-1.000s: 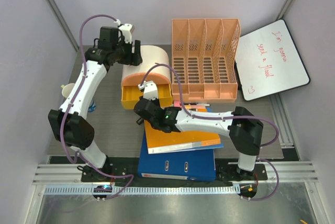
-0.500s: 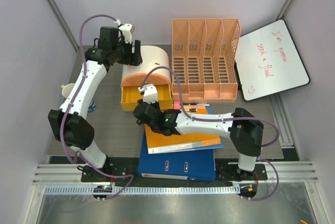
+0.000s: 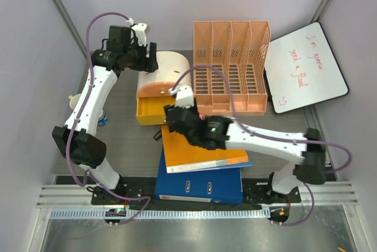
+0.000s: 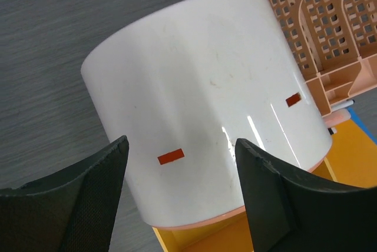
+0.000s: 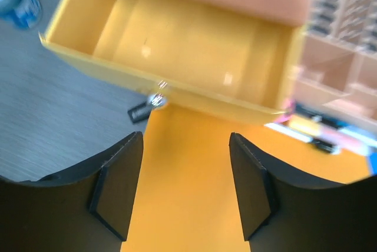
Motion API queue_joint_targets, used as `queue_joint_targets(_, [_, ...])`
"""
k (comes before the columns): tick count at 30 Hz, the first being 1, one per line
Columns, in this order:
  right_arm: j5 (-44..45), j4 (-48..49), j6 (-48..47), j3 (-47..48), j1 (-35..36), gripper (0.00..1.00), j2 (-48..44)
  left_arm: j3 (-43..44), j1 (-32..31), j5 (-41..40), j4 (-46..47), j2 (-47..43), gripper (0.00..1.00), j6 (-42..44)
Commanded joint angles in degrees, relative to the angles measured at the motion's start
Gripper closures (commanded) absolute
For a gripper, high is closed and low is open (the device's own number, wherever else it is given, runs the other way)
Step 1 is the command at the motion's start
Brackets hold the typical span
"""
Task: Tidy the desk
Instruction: Open the drawer in the storage box, then pick up the stationery from the center of the board.
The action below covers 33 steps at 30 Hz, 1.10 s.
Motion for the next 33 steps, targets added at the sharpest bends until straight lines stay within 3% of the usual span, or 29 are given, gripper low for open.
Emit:
queue_joint_targets(1, [4.4,-7.3,-0.7,-1.0,-5.5,0.37,-14.2,7.0,0.0,0.3,-3.3,-1.2,0.26,1.3])
queue_joint_targets(6, [-4.4,-9.5,2.5,-13.4,-18.0,0.37,-23.2,11.4,0.0,2.7,-6.4,-1.2,0.25,0.4])
queue_joint_targets(13, [-9.8,-7.2,6.3,-23.2,-23.4,0.39,-21.7,10.6,-0.3,5.8,-6.1,0.3,0.28,-2.1])
queue_joint_targets(21, [-13.4,0.5,6.1,-26.2,-25.2,0.42,-15.1,9.6,-0.7,5.5,-4.9,1.9,0.28,-1.7])
queue_joint_targets(33, [-19.4,13.5,-8.3,-25.5,-26.6,0.4,-6.0,8.7,-0.7,3.9,-4.1,2.0,0.27,0.5])
